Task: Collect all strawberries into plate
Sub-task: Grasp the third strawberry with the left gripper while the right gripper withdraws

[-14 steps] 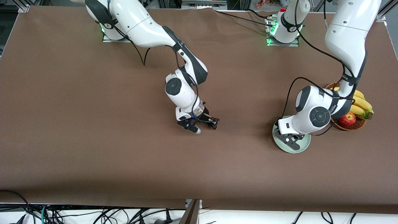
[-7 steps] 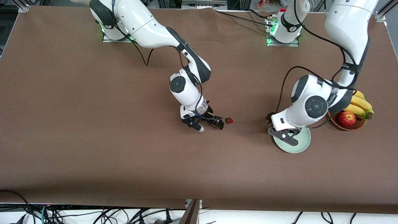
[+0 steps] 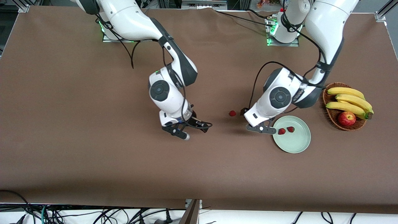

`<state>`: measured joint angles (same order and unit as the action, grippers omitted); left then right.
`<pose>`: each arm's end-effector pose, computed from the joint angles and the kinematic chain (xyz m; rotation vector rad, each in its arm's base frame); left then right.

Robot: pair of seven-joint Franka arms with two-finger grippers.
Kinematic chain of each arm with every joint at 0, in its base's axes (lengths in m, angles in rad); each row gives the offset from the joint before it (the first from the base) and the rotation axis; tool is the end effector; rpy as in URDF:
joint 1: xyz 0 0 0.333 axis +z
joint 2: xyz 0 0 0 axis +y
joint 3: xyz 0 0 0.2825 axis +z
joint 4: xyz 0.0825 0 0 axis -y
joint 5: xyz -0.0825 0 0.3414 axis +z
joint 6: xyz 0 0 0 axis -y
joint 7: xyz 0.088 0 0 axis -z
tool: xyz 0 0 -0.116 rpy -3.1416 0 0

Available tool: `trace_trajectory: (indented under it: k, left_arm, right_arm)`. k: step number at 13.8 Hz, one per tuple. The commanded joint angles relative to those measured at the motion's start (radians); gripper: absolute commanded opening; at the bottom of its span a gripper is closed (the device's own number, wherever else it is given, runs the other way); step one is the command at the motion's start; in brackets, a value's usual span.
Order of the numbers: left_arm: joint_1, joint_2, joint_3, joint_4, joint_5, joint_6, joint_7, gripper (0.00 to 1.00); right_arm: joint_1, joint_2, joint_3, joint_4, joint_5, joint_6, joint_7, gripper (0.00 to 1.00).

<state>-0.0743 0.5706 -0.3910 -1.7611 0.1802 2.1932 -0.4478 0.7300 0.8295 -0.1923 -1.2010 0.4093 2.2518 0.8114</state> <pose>0.5476 -0.2484 0.2453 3.1118 -0.1293 -0.1716 0.5890 0.4134 0.2991 -2.7667 0.5846 -0.0716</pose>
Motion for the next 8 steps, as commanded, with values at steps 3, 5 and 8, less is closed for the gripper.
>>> trace_trajectory:
  k: [3,5,8]
  left_arm:
    - [-0.042,0.009,-0.014,-0.121,0.004,0.199,-0.190,1.00]
    - [-0.051,0.018,-0.011,-0.150,0.018,0.252,-0.212,1.00]
    - [-0.053,0.034,-0.009,-0.164,0.022,0.263,-0.212,1.00]
  right_arm:
    - [-0.001,-0.186,-0.131,-0.140,-0.009,-0.202,-0.153,1.00]
    - [-0.001,-0.252,-0.160,-0.167,-0.015,-0.271,-0.175,1.00]
    - [0.002,-0.386,-0.197,-0.310,-0.027,-0.279,-0.308,1.00]
